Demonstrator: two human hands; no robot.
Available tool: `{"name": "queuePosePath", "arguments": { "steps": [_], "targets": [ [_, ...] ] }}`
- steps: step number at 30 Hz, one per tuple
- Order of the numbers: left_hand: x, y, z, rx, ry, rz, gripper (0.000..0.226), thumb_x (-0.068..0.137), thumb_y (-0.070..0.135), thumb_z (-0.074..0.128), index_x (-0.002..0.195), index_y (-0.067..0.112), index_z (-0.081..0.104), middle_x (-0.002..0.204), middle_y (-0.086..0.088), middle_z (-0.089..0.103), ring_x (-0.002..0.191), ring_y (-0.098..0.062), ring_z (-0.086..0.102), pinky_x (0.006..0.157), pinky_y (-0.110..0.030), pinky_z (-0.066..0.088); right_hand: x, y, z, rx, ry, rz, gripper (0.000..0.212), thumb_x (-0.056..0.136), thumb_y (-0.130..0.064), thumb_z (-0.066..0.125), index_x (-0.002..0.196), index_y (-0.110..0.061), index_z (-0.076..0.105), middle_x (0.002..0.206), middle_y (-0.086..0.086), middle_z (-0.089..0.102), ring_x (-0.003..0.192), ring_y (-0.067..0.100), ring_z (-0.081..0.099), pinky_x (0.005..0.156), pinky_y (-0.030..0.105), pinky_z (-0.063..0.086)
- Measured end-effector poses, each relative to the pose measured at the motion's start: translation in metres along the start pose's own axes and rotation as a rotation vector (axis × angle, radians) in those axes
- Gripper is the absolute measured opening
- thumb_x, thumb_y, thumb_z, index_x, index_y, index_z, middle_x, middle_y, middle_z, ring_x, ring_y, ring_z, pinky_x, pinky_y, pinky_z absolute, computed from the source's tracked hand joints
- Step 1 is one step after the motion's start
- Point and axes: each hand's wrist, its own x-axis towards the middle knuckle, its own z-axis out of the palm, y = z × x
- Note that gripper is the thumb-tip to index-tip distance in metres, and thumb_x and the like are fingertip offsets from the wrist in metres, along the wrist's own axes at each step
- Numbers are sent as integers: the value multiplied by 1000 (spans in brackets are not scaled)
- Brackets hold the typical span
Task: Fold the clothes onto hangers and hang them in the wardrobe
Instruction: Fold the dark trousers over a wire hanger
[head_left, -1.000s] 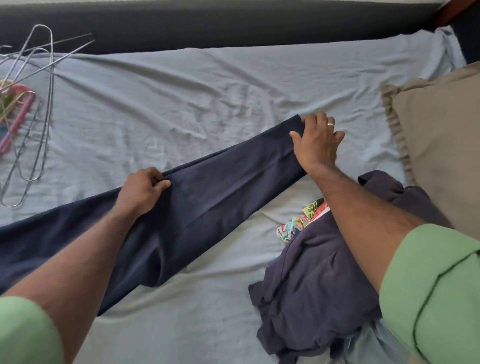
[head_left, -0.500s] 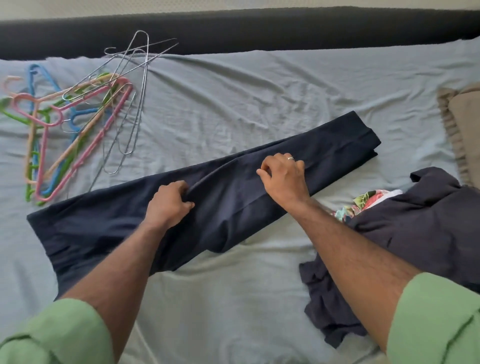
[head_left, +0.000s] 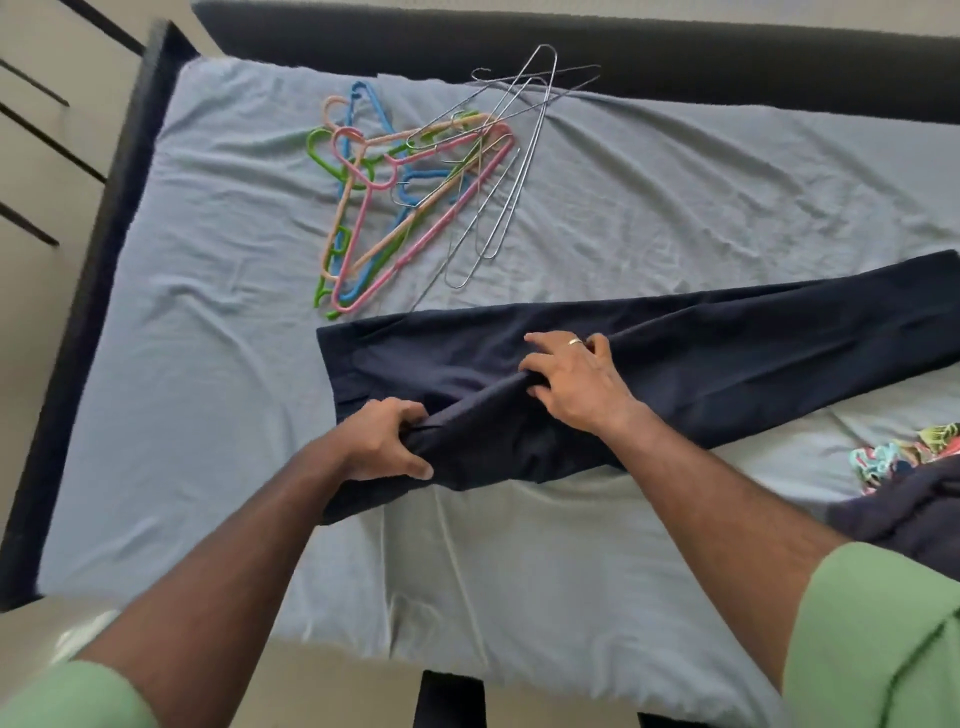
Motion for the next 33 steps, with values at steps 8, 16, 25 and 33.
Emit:
{"name": "queuePosePath", "arguments": {
  "steps": [8, 16, 25, 33],
  "targets": [
    [-35, -82, -18, -400, -6, -73, 17, 74, 10, 83, 85, 13, 70, 78, -5, 69, 74, -22, 67, 64, -33, 54, 33, -11, -12, 13, -31, 125, 17, 102, -38, 50, 99, -32, 66, 99, -9, 67, 114, 19, 54, 112, 57, 21],
    [-7, -110, -66, -931, 321, -121, 13, 85, 0, 75, 91, 9, 68, 83, -2, 71, 81, -17, 67, 69, -31, 57, 56, 7, -16, 144, 149, 201, 23, 97, -44, 60, 94, -24, 70, 92, 1, 73, 94, 28, 65, 86, 41, 41],
    [72, -109, -81, -1069, 575, -293, 34, 91, 36, 75, 109, 16, 55, 91, -6, 68, 80, -20, 65, 77, -43, 54, 92, 36, -20, 122, -45, 301, 27, 101, -45, 54, 94, -20, 61, 102, 8, 69, 99, 33, 61, 85, 43, 48],
    [45, -104, -6, -1134, 651, -346, 44, 82, 31, 83, 111, 12, 55, 97, -6, 71, 80, -18, 69, 66, -33, 57, 91, 56, -24, 256, -136, 352, 34, 89, -56, 68, 85, -22, 63, 82, -7, 61, 85, 23, 60, 78, 38, 46]
  ]
}}
